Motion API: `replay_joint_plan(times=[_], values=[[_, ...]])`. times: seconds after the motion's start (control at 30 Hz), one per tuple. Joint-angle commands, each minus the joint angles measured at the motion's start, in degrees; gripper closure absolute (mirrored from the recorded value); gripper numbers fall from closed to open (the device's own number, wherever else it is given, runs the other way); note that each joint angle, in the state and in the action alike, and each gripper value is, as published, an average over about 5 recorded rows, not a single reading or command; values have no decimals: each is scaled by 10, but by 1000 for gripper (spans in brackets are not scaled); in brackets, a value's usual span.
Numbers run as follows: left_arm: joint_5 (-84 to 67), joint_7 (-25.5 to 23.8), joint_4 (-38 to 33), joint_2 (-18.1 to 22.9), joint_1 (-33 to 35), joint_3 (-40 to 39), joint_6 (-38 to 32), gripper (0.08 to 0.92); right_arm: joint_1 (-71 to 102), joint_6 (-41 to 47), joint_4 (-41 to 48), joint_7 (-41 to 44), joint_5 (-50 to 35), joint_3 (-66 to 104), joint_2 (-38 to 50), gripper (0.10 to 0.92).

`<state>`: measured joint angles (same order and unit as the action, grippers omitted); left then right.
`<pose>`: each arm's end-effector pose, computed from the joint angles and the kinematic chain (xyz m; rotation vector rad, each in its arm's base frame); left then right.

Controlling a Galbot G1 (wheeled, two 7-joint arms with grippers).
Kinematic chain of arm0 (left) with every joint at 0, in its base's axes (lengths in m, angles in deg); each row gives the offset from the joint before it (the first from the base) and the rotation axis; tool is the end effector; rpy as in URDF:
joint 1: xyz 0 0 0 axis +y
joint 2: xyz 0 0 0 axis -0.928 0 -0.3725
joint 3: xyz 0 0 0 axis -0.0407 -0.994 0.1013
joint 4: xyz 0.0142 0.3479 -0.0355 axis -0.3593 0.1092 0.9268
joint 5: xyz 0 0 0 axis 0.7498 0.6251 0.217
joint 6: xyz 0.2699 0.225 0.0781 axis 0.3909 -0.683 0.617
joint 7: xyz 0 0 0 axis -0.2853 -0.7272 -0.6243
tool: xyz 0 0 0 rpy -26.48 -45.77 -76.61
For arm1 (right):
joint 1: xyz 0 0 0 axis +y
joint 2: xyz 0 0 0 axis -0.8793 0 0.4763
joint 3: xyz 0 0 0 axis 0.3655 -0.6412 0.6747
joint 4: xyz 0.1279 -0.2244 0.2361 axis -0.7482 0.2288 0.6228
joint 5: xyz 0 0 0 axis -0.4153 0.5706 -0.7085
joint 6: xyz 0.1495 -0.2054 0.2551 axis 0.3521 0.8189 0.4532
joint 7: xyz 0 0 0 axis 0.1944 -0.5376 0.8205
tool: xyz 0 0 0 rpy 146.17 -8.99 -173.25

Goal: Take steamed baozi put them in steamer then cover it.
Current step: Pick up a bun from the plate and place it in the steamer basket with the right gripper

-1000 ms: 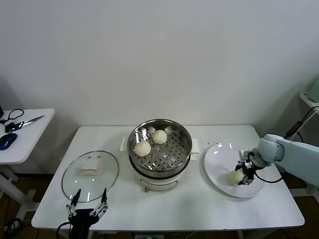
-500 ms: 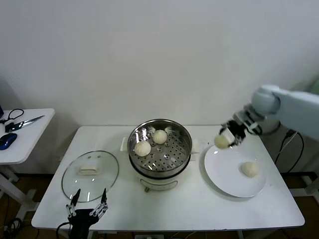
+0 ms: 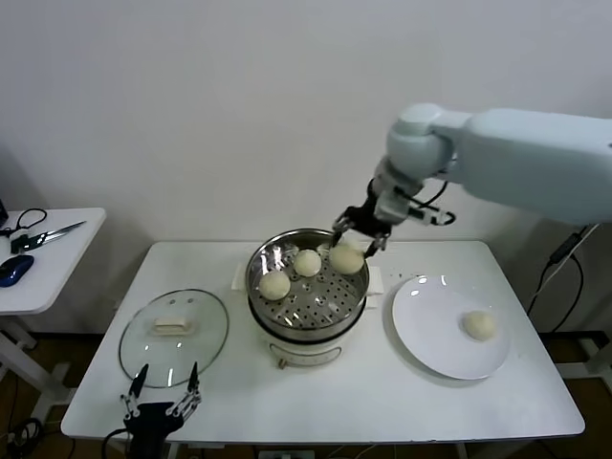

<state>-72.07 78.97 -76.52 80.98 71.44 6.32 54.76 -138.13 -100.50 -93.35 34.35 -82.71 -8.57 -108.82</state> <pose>0.0858 0.0343 -0.3003 0.1496 -2.9090 -0.0837 0.5027 0.0883 0.0128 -2.0192 0.4930 -2.2927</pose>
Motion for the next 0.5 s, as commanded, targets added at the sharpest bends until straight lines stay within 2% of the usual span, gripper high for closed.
replay_joint_plan(times=[0.03,0.5], values=[[-1,0,0,0,1,2,-1,177,119,-5,-24,-57,116,21,-60,372],[4,1,0,2,5,0,-4,177,210,15,54,-91,205,41,-84,365]])
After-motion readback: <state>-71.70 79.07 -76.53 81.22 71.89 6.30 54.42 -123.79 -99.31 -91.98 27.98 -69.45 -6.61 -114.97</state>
